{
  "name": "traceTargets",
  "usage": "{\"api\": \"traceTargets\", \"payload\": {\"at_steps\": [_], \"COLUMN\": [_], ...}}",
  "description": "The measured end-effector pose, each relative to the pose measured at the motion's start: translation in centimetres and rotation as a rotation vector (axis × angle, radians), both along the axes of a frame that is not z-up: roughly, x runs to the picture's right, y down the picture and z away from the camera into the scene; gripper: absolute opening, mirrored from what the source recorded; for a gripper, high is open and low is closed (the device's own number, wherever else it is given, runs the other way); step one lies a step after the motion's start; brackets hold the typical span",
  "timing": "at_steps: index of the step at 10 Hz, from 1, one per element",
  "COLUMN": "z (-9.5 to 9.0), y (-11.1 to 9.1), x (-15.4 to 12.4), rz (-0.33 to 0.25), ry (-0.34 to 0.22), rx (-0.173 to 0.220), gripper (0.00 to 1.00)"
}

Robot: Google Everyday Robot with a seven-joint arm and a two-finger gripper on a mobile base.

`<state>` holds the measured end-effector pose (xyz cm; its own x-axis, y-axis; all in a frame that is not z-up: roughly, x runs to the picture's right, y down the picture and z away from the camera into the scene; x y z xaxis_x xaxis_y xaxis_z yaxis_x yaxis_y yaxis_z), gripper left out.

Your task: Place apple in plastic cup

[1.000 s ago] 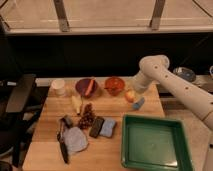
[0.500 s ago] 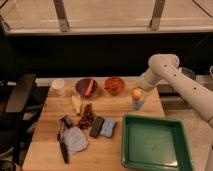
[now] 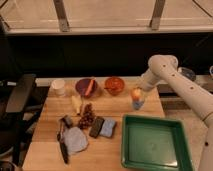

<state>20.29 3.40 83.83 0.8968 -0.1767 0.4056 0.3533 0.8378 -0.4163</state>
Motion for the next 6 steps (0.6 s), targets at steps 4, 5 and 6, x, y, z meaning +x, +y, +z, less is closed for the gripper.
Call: {"api": "traceTargets", "payload": {"at_steps": [4, 5, 6], "z": [-0.01, -0.01, -0.02], "y": [0.02, 0.0, 0.01], "x": [-0.32, -0.36, -0.3], "rz": [-0.004, -0.004, -0.003], "ry": [-0.007, -0.007, -0.007], "rx": [0.004, 0.004, 0.004], "gripper": [0.72, 0.72, 0.72]}}
